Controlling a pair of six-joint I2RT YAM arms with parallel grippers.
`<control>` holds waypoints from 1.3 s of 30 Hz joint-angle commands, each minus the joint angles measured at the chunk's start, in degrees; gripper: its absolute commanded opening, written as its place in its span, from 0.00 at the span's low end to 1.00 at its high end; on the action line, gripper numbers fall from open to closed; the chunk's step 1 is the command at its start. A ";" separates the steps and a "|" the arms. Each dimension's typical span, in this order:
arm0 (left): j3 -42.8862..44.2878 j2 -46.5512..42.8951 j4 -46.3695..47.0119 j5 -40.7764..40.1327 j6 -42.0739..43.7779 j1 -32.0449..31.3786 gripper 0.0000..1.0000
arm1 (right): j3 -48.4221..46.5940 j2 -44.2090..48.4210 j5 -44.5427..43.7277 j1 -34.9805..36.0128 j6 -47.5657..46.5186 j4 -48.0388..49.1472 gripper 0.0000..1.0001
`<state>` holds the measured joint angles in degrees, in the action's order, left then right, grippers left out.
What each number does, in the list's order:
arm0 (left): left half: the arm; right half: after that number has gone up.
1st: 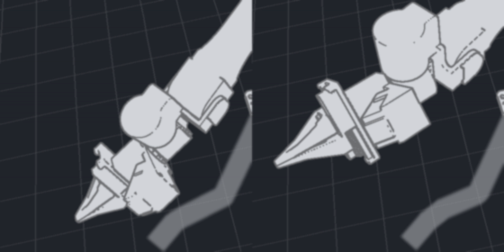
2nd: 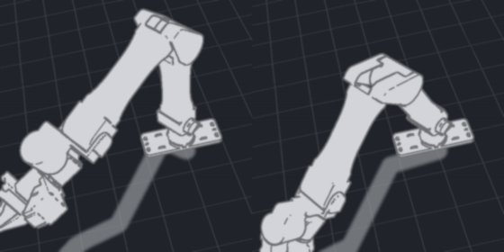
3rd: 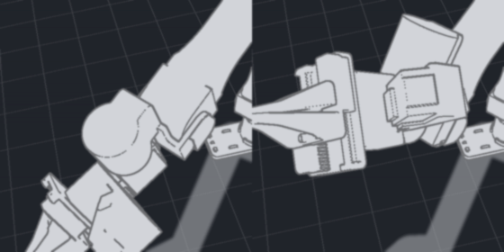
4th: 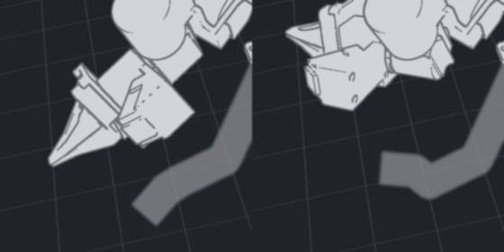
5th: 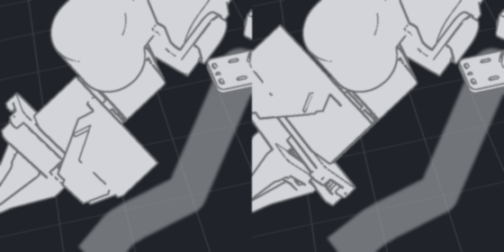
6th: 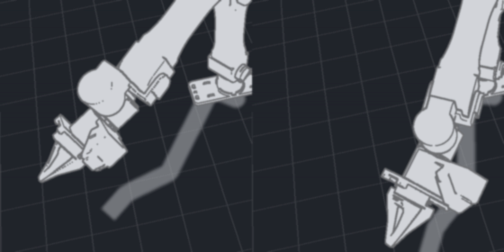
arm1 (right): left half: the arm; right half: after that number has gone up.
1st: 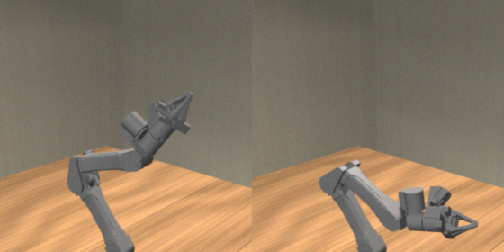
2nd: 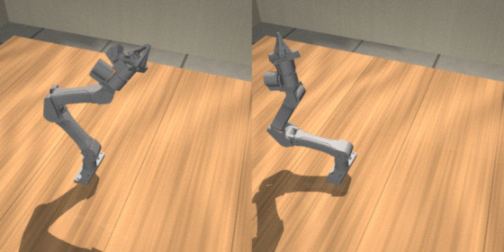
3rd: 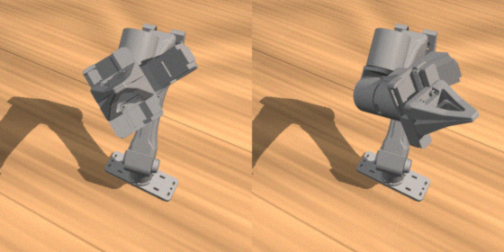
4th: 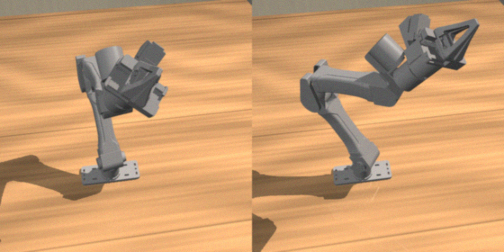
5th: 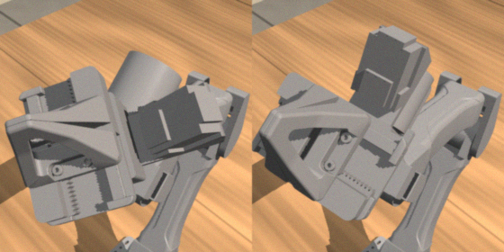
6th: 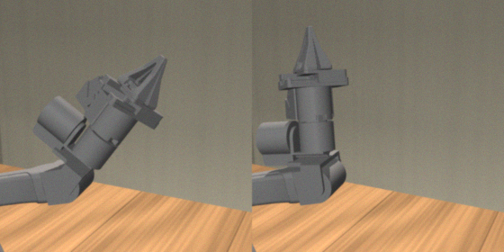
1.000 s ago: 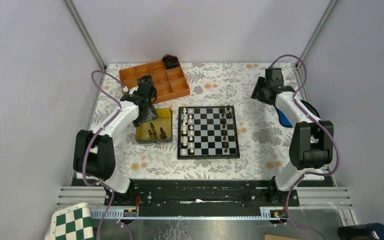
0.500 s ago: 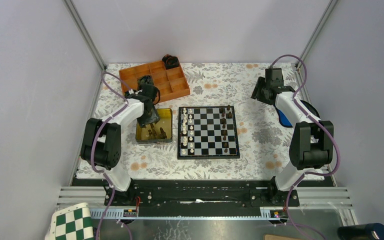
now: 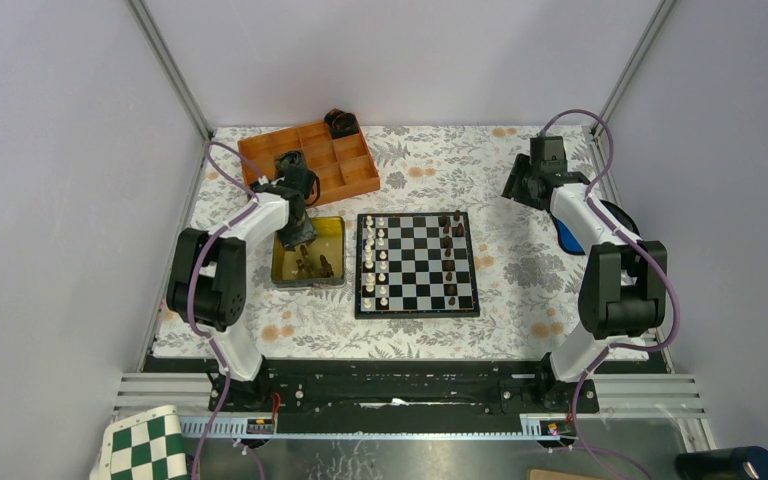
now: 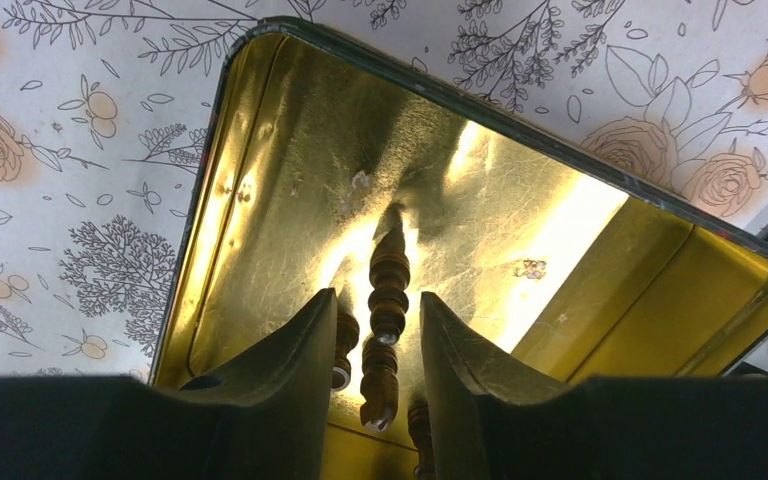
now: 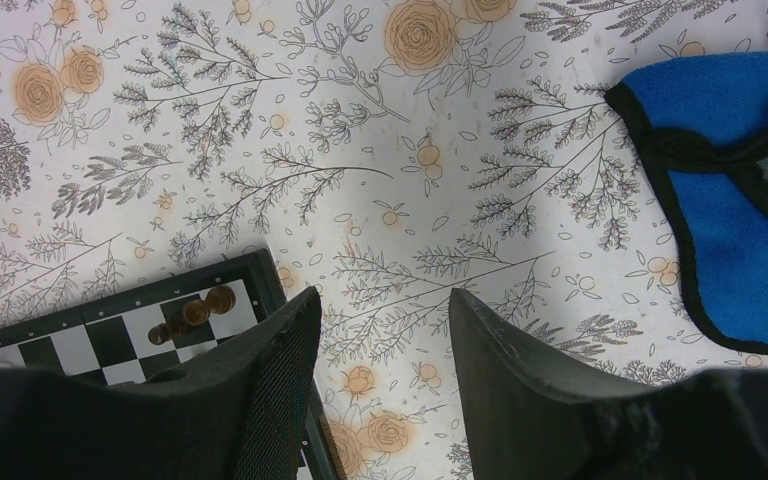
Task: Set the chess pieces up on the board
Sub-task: Pick up the chess piece from the storage box.
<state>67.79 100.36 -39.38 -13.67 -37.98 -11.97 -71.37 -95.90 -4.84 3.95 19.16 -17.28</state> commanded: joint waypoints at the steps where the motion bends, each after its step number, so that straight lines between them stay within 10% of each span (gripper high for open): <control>1: 1.77 1.33 1.83 0.12 1.08 0.71 0.40 | -1.35 -0.43 0.36 -0.20 -0.44 1.09 0.57; 22: -0.22 -0.67 2.10 0.49 1.65 0.89 0.02 | -0.96 -0.14 0.10 -0.24 -0.44 1.12 0.56; 39: 2.06 -10.04 -3.32 0.21 4.11 0.78 0.00 | -1.19 0.62 -0.30 -0.21 0.00 1.29 0.56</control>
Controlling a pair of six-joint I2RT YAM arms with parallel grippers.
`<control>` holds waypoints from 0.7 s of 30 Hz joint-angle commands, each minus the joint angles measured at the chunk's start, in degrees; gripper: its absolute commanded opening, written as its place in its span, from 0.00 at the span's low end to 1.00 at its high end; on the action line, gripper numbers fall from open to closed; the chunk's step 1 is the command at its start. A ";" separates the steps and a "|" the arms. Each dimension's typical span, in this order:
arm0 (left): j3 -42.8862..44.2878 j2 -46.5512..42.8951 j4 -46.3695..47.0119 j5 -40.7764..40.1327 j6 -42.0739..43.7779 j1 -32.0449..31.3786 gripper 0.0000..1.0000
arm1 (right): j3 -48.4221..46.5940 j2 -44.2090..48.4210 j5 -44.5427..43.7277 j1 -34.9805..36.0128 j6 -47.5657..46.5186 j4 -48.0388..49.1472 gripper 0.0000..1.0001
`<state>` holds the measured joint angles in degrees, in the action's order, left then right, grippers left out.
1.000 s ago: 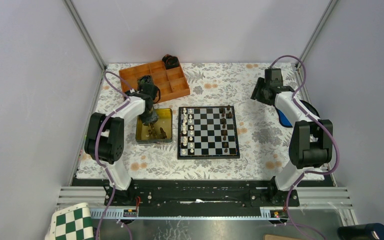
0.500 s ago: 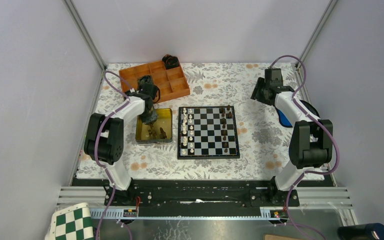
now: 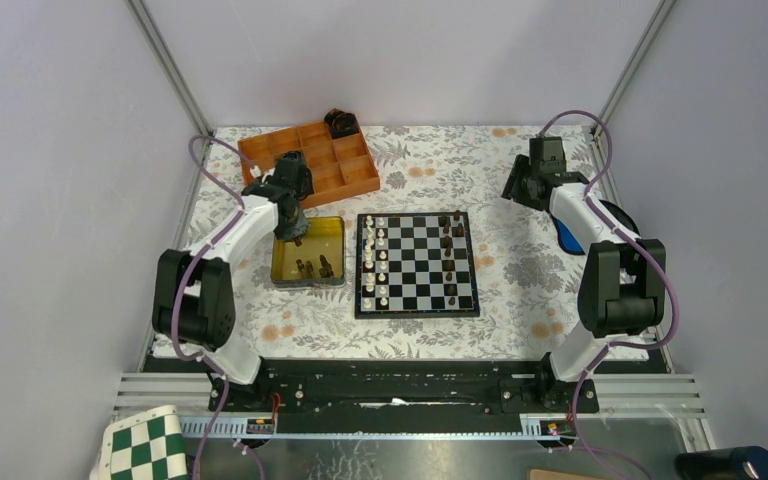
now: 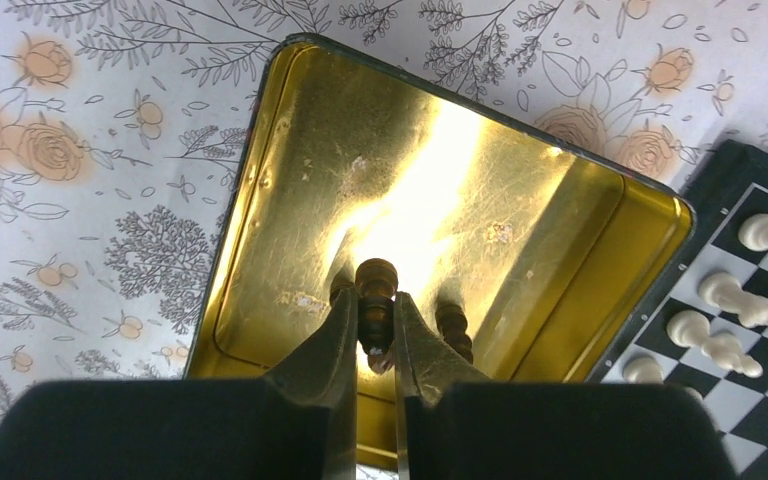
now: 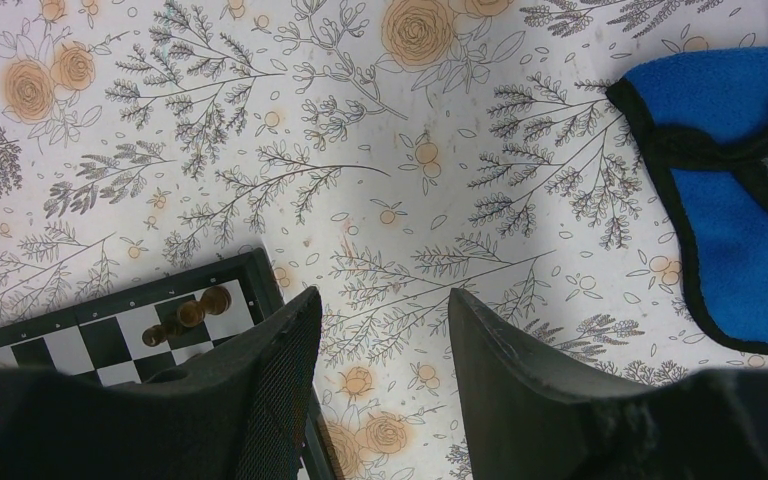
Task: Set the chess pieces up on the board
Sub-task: Pick up the chess piece from the storage box, then place the chess piece on the chessboard.
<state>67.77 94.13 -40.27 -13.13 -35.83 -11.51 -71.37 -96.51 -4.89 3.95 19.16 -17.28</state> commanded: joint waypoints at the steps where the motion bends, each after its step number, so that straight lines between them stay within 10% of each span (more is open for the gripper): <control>1: 2.99 -4.53 -2.92 0.08 2.20 0.22 0.00 | -1.26 1.20 -0.48 -0.25 0.00 1.24 0.56; 21: 35.89 11.32 -11.65 1.29 10.51 -22.74 0.00 | -1.38 2.15 -7.99 -0.83 6.23 1.50 0.58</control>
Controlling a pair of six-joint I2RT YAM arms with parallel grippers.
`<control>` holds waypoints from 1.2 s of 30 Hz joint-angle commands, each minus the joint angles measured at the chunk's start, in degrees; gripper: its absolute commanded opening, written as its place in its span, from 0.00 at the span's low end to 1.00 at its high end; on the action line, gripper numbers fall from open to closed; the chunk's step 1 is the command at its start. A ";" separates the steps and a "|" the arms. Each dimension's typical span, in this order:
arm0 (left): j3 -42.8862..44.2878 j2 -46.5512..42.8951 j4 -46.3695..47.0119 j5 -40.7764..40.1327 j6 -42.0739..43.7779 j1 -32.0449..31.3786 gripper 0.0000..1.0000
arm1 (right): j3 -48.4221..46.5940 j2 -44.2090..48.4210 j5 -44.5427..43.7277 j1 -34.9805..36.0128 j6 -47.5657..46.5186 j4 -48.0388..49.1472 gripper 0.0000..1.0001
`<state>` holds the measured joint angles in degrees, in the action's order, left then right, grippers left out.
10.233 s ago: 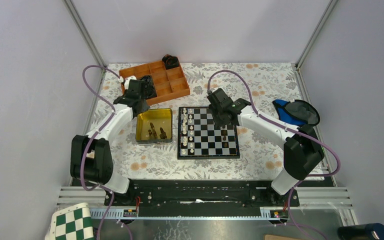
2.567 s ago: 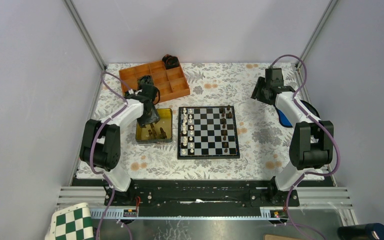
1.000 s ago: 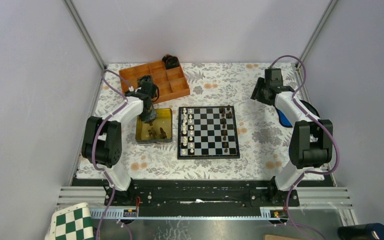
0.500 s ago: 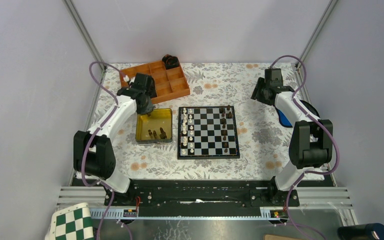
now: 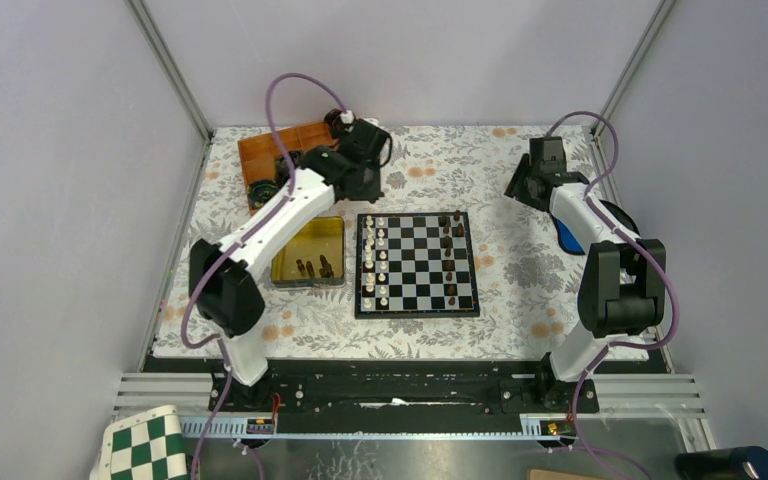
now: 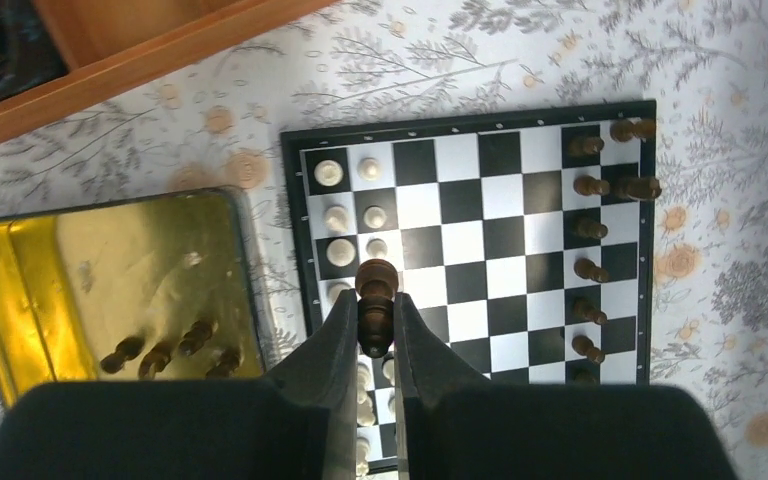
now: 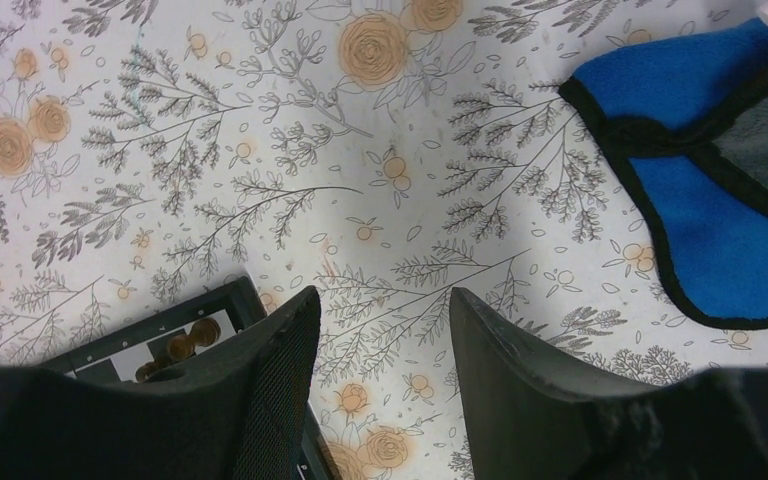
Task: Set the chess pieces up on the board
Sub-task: Place the chess piece on the chessboard.
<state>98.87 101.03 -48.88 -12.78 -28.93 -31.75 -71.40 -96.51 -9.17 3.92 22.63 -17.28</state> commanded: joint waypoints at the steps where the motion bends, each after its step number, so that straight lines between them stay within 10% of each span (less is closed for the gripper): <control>1: 6.27 5.63 -3.24 1.11 4.02 -3.35 0.00 | -0.85 2.50 -3.77 -1.13 3.69 2.16 0.58; 36: 31.53 31.32 -3.04 9.52 13.81 -17.88 0.00 | 9.36 8.15 -3.88 -7.97 18.57 11.53 0.57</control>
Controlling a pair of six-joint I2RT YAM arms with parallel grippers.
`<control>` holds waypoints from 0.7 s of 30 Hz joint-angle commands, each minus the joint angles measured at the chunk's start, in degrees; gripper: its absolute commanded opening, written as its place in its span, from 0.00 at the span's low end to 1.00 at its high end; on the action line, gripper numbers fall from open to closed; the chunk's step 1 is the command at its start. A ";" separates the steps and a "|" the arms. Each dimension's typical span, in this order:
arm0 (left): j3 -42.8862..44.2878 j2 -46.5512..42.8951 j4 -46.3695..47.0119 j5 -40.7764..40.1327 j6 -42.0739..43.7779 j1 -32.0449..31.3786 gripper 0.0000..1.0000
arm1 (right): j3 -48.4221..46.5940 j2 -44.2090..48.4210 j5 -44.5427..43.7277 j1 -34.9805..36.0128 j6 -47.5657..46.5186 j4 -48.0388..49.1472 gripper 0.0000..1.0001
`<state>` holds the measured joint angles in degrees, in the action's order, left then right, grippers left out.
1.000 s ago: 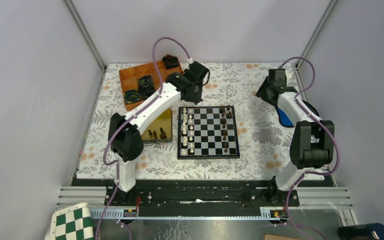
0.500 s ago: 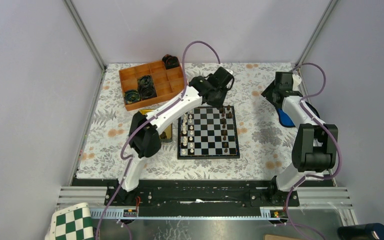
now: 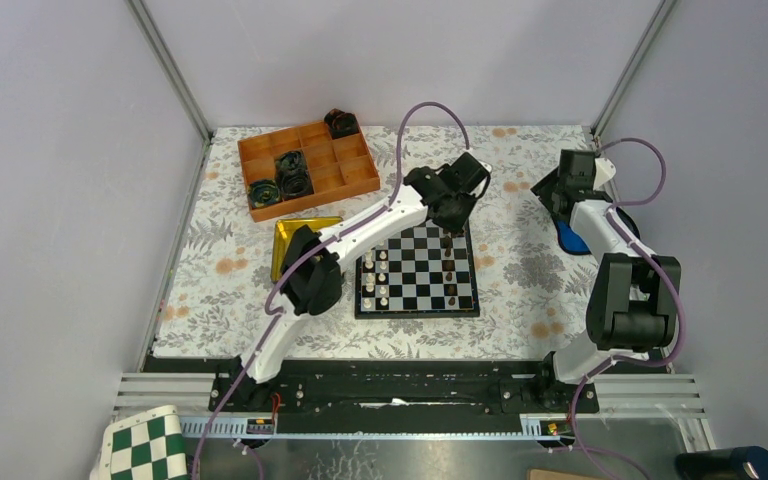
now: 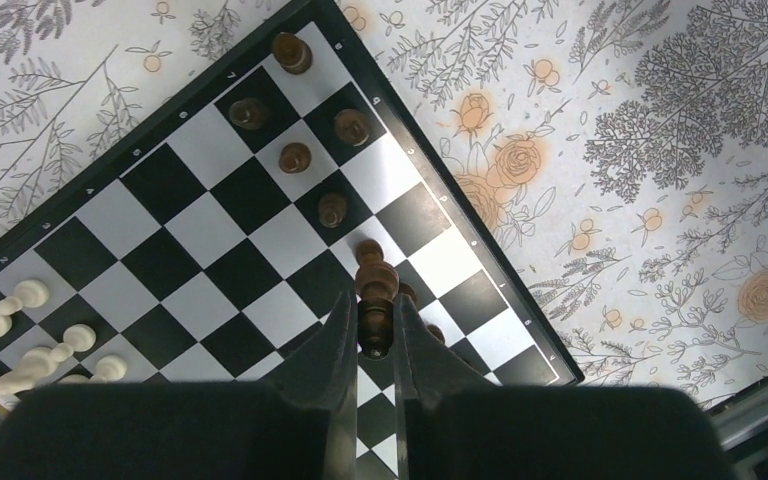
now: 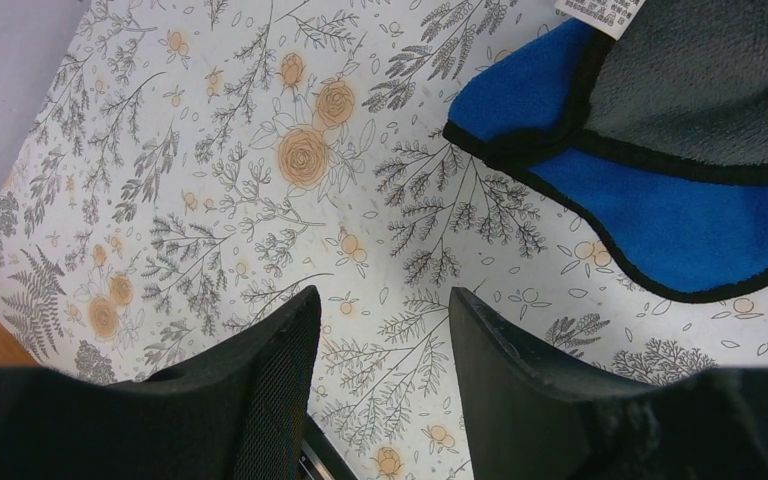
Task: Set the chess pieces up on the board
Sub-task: Place the chess piece on the chessboard.
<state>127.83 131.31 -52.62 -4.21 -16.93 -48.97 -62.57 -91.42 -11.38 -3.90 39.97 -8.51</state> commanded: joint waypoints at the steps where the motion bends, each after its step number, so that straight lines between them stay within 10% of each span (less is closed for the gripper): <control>1: 2.57 1.32 0.94 1.03 1.75 -0.72 0.00 | 0.78 3.20 -1.64 -0.14 1.25 3.12 0.57; 21: 1.00 6.27 10.74 -2.49 0.13 -1.34 0.00 | 1.22 4.84 -1.81 -0.14 -0.03 5.23 0.56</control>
<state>128.53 136.40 -46.63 -4.58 -16.82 -49.87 -61.17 -88.95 -11.38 -3.90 40.40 -5.93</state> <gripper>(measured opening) 0.176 0.563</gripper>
